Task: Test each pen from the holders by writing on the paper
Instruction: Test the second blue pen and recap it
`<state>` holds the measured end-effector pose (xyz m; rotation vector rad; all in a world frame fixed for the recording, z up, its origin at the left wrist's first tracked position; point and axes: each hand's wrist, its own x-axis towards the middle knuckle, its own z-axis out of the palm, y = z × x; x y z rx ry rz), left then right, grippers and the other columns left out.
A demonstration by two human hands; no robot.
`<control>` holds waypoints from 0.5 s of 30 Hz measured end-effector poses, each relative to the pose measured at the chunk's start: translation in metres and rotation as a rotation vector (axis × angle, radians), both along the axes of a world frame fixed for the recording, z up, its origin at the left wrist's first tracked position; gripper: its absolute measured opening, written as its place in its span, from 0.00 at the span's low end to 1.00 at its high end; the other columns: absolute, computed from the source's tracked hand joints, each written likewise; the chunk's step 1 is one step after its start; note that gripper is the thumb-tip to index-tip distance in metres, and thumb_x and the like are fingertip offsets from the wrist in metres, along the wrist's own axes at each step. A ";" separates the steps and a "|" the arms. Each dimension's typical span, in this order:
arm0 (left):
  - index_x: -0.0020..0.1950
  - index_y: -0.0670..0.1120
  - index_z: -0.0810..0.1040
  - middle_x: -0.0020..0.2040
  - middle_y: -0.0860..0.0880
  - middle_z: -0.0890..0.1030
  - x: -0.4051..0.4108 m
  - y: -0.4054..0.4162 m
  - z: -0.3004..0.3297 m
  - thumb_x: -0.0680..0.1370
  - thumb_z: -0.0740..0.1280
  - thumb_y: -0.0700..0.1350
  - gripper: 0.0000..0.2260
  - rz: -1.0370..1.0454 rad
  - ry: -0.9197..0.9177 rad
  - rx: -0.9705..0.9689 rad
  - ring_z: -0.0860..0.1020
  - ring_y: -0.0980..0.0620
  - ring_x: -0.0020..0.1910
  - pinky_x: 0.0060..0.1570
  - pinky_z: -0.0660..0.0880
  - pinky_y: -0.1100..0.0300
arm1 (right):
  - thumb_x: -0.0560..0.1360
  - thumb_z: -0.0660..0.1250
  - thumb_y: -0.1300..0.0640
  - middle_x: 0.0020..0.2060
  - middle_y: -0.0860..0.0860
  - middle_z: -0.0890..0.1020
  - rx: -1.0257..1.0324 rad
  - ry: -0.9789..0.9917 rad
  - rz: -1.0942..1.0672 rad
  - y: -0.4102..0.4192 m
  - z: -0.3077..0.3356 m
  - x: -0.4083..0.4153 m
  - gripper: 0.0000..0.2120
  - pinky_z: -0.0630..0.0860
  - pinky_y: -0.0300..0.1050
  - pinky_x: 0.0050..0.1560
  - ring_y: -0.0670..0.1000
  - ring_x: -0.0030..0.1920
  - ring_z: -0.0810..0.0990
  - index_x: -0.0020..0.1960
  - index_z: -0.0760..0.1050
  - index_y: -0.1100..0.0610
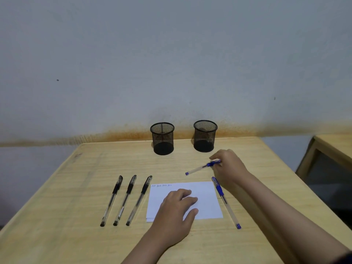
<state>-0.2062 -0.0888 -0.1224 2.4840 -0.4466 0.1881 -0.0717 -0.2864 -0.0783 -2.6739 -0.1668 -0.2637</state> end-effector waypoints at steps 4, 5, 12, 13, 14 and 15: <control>0.66 0.57 0.71 0.68 0.59 0.67 -0.001 0.001 0.001 0.78 0.58 0.55 0.16 -0.007 -0.003 0.012 0.61 0.61 0.68 0.67 0.62 0.59 | 0.76 0.65 0.60 0.53 0.53 0.78 -0.111 0.038 0.048 0.004 -0.001 0.011 0.12 0.73 0.44 0.45 0.53 0.48 0.75 0.56 0.81 0.52; 0.66 0.57 0.71 0.68 0.59 0.67 -0.001 0.001 0.001 0.78 0.58 0.55 0.17 -0.007 -0.002 0.012 0.61 0.61 0.68 0.67 0.62 0.59 | 0.76 0.65 0.61 0.52 0.54 0.79 -0.130 0.031 0.067 0.004 -0.002 0.013 0.12 0.73 0.45 0.44 0.53 0.49 0.75 0.55 0.82 0.52; 0.66 0.56 0.71 0.68 0.59 0.67 -0.001 0.002 0.001 0.78 0.57 0.55 0.17 -0.004 -0.009 0.018 0.61 0.61 0.68 0.67 0.63 0.58 | 0.74 0.66 0.59 0.48 0.52 0.82 0.039 -0.037 0.091 0.000 -0.002 0.007 0.09 0.72 0.42 0.43 0.51 0.47 0.76 0.52 0.82 0.53; 0.66 0.56 0.71 0.68 0.59 0.67 -0.001 0.002 0.001 0.78 0.57 0.55 0.17 -0.004 -0.011 0.021 0.61 0.61 0.68 0.67 0.63 0.58 | 0.74 0.66 0.60 0.47 0.51 0.82 0.131 -0.064 0.101 0.001 0.002 0.003 0.10 0.72 0.41 0.42 0.50 0.45 0.77 0.53 0.81 0.53; 0.66 0.56 0.71 0.68 0.59 0.67 -0.002 0.001 0.001 0.78 0.57 0.55 0.16 -0.003 -0.014 0.022 0.61 0.61 0.68 0.67 0.63 0.59 | 0.74 0.66 0.62 0.45 0.50 0.82 0.232 -0.082 0.112 0.002 0.008 -0.003 0.11 0.72 0.39 0.41 0.50 0.42 0.78 0.54 0.80 0.53; 0.66 0.57 0.71 0.68 0.59 0.67 -0.002 0.001 0.000 0.78 0.56 0.55 0.17 -0.002 -0.019 0.024 0.61 0.61 0.68 0.67 0.62 0.60 | 0.74 0.67 0.63 0.43 0.49 0.81 0.343 -0.084 0.121 0.003 0.014 -0.010 0.12 0.72 0.37 0.39 0.49 0.39 0.78 0.56 0.79 0.53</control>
